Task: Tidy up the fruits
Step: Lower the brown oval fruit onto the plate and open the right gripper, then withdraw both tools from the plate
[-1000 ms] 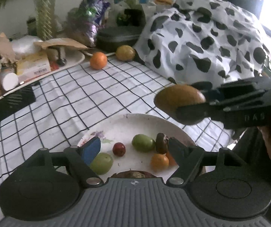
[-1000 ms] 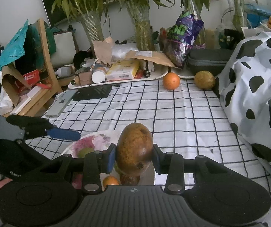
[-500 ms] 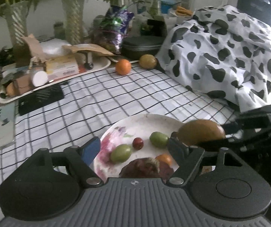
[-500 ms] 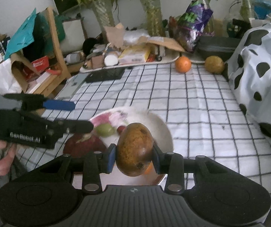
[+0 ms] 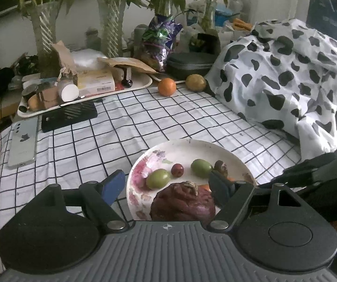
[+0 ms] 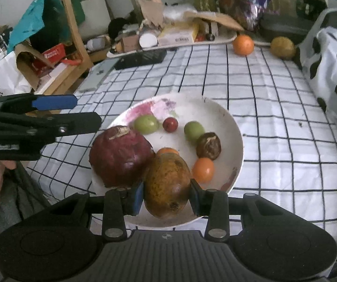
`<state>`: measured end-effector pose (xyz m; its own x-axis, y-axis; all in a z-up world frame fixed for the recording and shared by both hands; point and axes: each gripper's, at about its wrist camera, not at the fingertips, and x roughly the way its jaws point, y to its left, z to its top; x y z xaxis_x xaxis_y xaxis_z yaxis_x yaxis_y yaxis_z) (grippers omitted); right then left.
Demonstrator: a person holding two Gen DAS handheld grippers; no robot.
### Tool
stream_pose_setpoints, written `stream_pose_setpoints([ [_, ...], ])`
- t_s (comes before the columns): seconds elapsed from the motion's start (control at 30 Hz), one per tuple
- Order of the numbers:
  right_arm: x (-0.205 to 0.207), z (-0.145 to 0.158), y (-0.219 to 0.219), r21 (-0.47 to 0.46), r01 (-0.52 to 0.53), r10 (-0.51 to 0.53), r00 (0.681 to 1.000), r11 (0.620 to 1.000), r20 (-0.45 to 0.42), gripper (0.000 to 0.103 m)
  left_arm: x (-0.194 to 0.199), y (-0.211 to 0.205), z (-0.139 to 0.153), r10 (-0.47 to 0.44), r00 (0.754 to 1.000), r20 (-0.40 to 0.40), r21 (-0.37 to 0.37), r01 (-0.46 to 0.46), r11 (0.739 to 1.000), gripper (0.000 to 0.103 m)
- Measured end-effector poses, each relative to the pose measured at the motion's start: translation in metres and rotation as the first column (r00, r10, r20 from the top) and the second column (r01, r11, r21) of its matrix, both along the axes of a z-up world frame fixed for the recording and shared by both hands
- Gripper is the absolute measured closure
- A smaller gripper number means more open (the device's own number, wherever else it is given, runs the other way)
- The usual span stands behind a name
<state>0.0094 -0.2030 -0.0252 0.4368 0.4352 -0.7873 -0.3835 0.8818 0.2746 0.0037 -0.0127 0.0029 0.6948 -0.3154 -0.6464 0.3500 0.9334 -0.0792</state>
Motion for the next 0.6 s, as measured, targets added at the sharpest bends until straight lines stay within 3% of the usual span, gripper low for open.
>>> stream_pose_setpoints([
  [0.17,0.005,-0.004,0.002,0.02,0.003,-0.003,1.0,1.0,-0.023,0.055,0.0,-0.001,-0.002,0.008,1.0,-0.006,0.01,-0.008,1.0,0.026],
  [0.23,0.005,-0.004,0.001,0.016,0.008,-0.008,1.0,1.0,-0.021,0.038,0.001,-0.001,-0.003,0.015,1.0,-0.012,0.02,-0.015,1.0,0.026],
  [0.3,0.003,0.0,0.001,0.007,0.013,-0.013,1.0,1.0,0.006,0.014,0.001,0.0,-0.004,0.023,1.0,-0.018,0.022,-0.022,1.0,0.026],
  [0.5,-0.003,0.006,0.002,-0.055,0.013,-0.01,0.998,0.998,0.059,0.0,-0.004,0.001,-0.002,0.052,0.998,-0.018,0.014,-0.052,0.999,0.026],
  [0.6,-0.005,0.009,0.001,-0.103,0.043,-0.035,0.996,0.994,0.084,0.0,-0.009,-0.001,0.0,0.062,0.998,-0.013,0.027,-0.061,0.998,0.026],
])
